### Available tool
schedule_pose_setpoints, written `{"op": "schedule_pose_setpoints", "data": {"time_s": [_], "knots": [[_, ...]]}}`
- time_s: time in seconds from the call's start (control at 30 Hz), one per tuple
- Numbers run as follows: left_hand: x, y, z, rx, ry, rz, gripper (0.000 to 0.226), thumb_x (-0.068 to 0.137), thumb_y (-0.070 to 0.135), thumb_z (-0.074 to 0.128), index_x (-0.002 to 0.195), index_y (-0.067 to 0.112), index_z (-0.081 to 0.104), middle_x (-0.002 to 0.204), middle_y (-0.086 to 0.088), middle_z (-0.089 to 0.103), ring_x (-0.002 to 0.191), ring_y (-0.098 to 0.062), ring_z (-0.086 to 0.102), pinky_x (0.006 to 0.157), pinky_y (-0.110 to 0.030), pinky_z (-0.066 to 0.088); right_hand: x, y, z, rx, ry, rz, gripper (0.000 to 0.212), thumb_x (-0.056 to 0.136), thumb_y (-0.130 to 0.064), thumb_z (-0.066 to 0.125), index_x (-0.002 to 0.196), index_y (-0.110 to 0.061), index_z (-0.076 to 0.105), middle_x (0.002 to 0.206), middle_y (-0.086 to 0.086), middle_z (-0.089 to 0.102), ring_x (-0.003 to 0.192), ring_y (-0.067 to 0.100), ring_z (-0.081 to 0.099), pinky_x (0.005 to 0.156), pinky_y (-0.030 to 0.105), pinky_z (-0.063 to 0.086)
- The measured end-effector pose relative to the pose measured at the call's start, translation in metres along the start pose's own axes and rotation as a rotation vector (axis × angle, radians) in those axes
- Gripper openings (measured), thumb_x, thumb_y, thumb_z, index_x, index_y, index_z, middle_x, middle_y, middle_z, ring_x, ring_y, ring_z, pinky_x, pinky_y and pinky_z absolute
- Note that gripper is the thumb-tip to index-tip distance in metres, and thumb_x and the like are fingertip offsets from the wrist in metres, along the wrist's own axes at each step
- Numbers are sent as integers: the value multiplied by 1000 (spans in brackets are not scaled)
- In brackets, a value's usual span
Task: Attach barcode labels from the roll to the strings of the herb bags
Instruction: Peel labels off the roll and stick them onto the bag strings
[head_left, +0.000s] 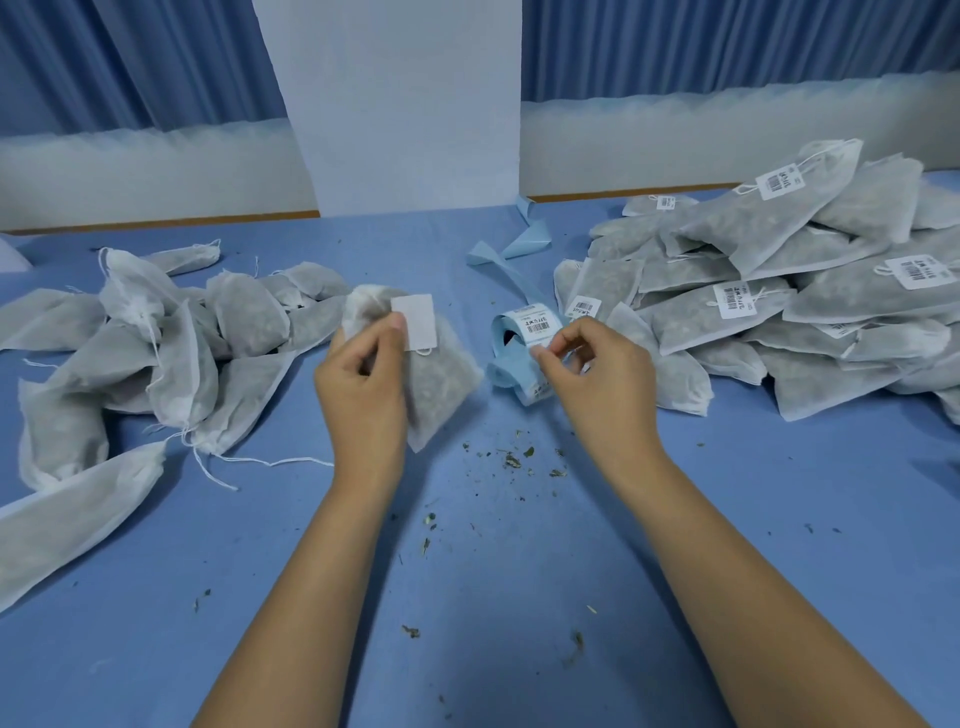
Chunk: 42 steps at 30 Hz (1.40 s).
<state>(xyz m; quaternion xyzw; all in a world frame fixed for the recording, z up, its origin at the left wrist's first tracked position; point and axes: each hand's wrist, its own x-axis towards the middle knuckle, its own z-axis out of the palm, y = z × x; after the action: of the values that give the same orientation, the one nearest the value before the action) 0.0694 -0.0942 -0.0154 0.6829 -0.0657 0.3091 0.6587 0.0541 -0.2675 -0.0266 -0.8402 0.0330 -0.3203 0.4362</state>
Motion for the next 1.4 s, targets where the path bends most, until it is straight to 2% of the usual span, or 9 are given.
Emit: {"op": "schedule_pose_setpoints", "data": {"time_s": [0.13, 0.23, 0.33, 0.5, 0.67, 0.8, 0.9, 1.07, 1.4], "knots": [[-5, -5, 1, 275, -88, 511, 18, 92, 4, 59, 78, 4, 72, 94, -1, 57, 88, 6, 52, 76, -13, 38, -5, -19, -5, 560, -221, 102, 31, 91, -28, 61, 64, -14, 66, 60, 2, 65, 45, 10, 48, 47, 17, 38], [-10, -8, 7, 370, -230, 771, 21, 93, 8, 60, 87, -7, 72, 105, -16, 65, 91, -26, 62, 77, -34, 49, -6, -26, -5, 713, -395, 194, 31, 92, -31, 59, 69, -12, 69, 68, 5, 69, 45, 19, 52, 39, 20, 36], [-10, -6, 12, 425, -288, 882, 15, 90, 7, 68, 86, -7, 72, 105, -18, 67, 89, -31, 61, 75, -44, 49, -4, -24, -7, 737, -410, 239, 25, 93, -18, 59, 72, -8, 68, 60, 3, 64, 47, 22, 49, 40, 19, 35], [-10, 2, 5, 188, -295, 361, 25, 82, 19, 75, 107, 14, 72, 112, 3, 60, 105, 0, 56, 94, -15, 41, 0, -21, -12, 784, -365, 340, 23, 92, 0, 52, 71, -5, 61, 58, 4, 58, 48, 16, 49, 42, 21, 36], [-2, 4, -3, -6, -224, -129, 25, 89, 13, 69, 106, 31, 73, 115, 10, 70, 111, 3, 59, 98, -18, 46, 7, -20, -23, 619, -197, 269, 23, 92, -3, 54, 70, -10, 57, 72, 9, 56, 56, 16, 44, 50, 25, 36], [-3, 4, 1, -14, -297, -159, 36, 85, 1, 70, 106, 30, 73, 117, 7, 68, 109, 2, 60, 96, -16, 45, -1, -28, -16, 589, -279, 68, 23, 88, -1, 62, 71, -17, 58, 69, -14, 57, 63, 4, 47, 63, 14, 38], [-3, 3, 2, -6, -373, -125, 47, 81, -5, 69, 105, 35, 72, 120, 6, 66, 108, 6, 58, 91, -11, 44, -6, -30, -10, 594, -318, 8, 19, 89, 0, 61, 75, -13, 59, 79, 1, 59, 73, 10, 51, 69, 21, 42], [-3, -1, 3, -86, -497, -127, 66, 75, -12, 65, 110, 43, 70, 123, 13, 66, 119, -7, 58, 105, -35, 45, -4, -25, -10, 646, -273, -17, 15, 85, -7, 66, 85, -20, 58, 84, -4, 62, 77, 15, 53, 72, 28, 45], [-7, -4, 6, -191, -591, -91, 53, 79, 5, 66, 118, 41, 66, 128, 9, 64, 128, -10, 52, 109, -38, 40, -13, -26, 4, 435, -163, -112, 39, 78, -3, 74, 96, -23, 45, 74, -9, 64, 69, 7, 53, 67, 22, 42]]}}
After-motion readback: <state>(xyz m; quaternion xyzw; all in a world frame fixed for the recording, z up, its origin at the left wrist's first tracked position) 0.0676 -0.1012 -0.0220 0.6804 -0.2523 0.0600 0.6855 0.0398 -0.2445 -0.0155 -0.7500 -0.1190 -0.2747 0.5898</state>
